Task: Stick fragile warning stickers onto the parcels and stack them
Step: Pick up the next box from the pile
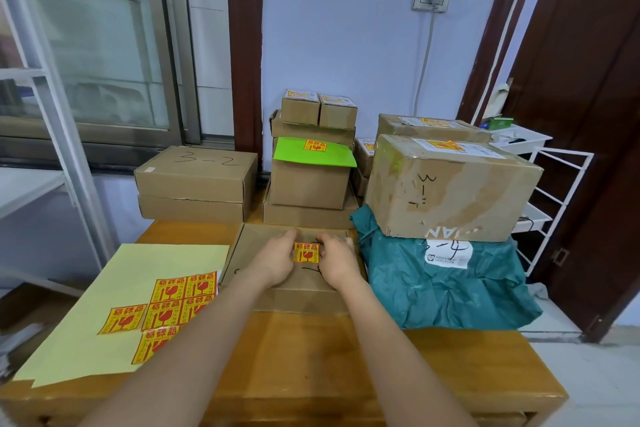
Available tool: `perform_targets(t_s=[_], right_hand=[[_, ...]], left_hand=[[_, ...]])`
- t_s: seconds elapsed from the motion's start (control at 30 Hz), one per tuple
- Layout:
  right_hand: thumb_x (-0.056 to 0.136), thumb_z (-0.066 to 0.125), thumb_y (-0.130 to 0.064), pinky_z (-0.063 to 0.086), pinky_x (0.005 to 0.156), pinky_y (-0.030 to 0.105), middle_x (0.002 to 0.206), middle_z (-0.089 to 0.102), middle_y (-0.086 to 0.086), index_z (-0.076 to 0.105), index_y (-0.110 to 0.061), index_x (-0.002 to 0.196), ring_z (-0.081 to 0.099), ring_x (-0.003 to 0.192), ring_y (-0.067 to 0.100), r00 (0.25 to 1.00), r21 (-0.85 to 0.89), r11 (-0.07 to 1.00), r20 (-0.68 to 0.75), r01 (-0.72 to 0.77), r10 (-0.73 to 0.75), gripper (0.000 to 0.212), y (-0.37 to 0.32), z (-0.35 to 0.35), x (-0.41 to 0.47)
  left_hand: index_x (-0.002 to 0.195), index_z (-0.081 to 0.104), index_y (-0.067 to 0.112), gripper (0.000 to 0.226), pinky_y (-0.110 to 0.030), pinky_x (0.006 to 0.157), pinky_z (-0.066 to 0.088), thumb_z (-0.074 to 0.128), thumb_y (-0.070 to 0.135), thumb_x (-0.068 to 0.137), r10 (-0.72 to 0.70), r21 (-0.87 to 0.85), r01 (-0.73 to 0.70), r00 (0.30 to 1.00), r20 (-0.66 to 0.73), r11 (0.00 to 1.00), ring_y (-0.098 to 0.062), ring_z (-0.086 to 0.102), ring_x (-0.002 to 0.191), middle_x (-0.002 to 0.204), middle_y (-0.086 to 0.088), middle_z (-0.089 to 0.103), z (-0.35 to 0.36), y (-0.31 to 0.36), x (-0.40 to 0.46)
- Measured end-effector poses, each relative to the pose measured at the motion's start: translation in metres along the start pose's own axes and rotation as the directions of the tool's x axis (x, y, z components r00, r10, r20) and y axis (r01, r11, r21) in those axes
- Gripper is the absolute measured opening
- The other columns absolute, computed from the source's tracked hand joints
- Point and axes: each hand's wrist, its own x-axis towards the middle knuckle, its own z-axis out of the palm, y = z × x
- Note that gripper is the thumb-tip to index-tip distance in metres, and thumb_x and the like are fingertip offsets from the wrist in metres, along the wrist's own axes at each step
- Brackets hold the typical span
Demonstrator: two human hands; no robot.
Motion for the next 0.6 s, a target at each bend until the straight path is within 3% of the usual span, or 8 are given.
perform_targets(t_s=[0.1, 0.2, 0.27, 0.33, 0.43, 0.6], right_hand=[[0.094, 0.043, -0.003, 0.044, 0.093, 0.037, 0.118, 0.06, 0.016, 0.051, -0.006, 0.129, 0.05, 0.113, 0.032, 1.0, 0.054, 0.998, 0.004, 0.01, -0.01, 0.036, -0.004, -0.004, -0.012], [0.093, 0.047, -0.008, 0.046, 0.093, 0.035, 0.119, 0.06, 0.014, 0.054, -0.004, 0.124, 0.055, 0.109, 0.029, 0.996, 0.078, 0.995, -0.073, 0.055, -0.05, 0.032, -0.002, -0.002, -0.03], [0.095, 0.048, -0.019, 0.041, 0.101, 0.033, 0.125, 0.057, 0.012, 0.053, -0.004, 0.128, 0.05, 0.117, 0.027, 0.99, 0.053, 0.994, -0.111, 0.097, -0.091, 0.036, 0.0, 0.0, -0.043], [0.096, 0.049, -0.033, 0.033, 0.11, 0.036, 0.136, 0.051, 0.011, 0.046, -0.005, 0.136, 0.042, 0.128, 0.026, 0.995, 0.017, 0.996, -0.053, 0.086, -0.085, 0.049, 0.0, -0.002, -0.054], [0.094, 0.049, -0.047, 0.028, 0.114, 0.041, 0.145, 0.042, 0.011, 0.048, -0.003, 0.134, 0.033, 0.136, 0.028, 0.996, -0.098, 0.993, 0.072, 0.059, -0.052, 0.06, 0.001, -0.004, -0.062], [0.097, 0.047, -0.043, 0.018, 0.118, 0.042, 0.152, 0.031, 0.011, 0.037, -0.001, 0.142, 0.023, 0.142, 0.026, 0.998, -0.211, 0.977, 0.069, 0.03, -0.016, 0.062, 0.002, 0.001, -0.051]], left_hand=[[0.139, 0.038, 0.01, 0.044, -0.038, 0.104, 0.038, 0.045, 0.012, 0.095, -0.062, 0.051, 0.066, 0.995, -0.075, 0.996, -0.031, 0.046, 0.123, 0.134, -0.016, 0.051, -0.001, -0.004, -0.01], [0.138, 0.041, 0.012, 0.046, -0.04, 0.115, 0.017, 0.045, 0.032, 0.096, -0.096, 0.275, 0.14, 0.981, -0.169, 0.951, -0.026, 0.029, 0.137, 0.144, -0.008, 0.043, -0.007, -0.01, -0.029], [0.137, 0.043, 0.013, 0.054, -0.042, 0.117, 0.007, 0.04, 0.047, 0.096, -0.111, 0.329, 0.17, 0.976, -0.189, 0.929, -0.025, 0.019, 0.143, 0.149, -0.006, 0.037, -0.013, -0.015, -0.045], [0.137, 0.044, 0.012, 0.065, -0.042, 0.117, 0.006, 0.035, 0.059, 0.093, -0.109, 0.358, 0.153, 0.984, -0.14, 0.921, -0.026, 0.015, 0.145, 0.152, -0.007, 0.032, -0.017, -0.02, -0.057], [0.146, 0.03, 0.009, 0.079, -0.039, 0.118, 0.01, 0.029, 0.065, 0.091, -0.101, 0.397, 0.102, 0.995, -0.024, 0.912, -0.025, 0.013, 0.145, 0.156, -0.01, 0.022, -0.015, -0.021, -0.069], [0.15, 0.022, 0.013, 0.077, -0.037, 0.118, 0.01, 0.029, 0.064, 0.092, -0.101, 0.417, 0.107, 0.994, -0.036, 0.903, -0.025, 0.009, 0.147, 0.158, -0.009, 0.016, -0.01, -0.019, -0.059]])
